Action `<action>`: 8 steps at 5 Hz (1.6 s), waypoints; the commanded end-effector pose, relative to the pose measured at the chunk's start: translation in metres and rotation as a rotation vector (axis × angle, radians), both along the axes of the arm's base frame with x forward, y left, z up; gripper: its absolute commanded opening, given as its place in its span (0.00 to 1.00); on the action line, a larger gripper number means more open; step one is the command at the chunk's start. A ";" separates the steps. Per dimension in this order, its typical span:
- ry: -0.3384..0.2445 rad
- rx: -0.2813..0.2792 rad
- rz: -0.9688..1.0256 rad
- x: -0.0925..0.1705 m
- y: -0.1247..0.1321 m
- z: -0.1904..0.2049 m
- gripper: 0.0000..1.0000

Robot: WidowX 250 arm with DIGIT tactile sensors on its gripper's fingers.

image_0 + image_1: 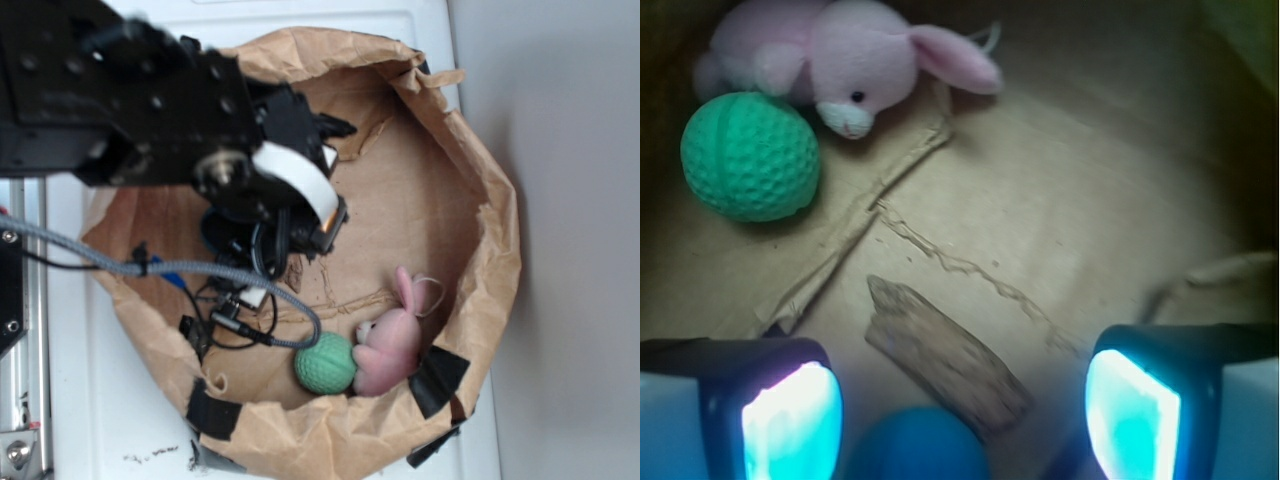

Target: Grab the wood chip.

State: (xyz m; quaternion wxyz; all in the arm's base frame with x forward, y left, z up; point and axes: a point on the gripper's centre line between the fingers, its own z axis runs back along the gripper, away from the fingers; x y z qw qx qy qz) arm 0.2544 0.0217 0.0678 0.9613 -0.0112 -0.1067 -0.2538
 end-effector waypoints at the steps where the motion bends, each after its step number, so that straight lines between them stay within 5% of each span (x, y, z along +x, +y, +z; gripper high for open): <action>1: 0.005 0.043 -0.012 -0.006 -0.016 -0.018 1.00; 5: 0.093 0.083 0.009 -0.012 -0.020 -0.052 1.00; 8: 0.053 0.068 0.042 -0.002 -0.010 -0.040 1.00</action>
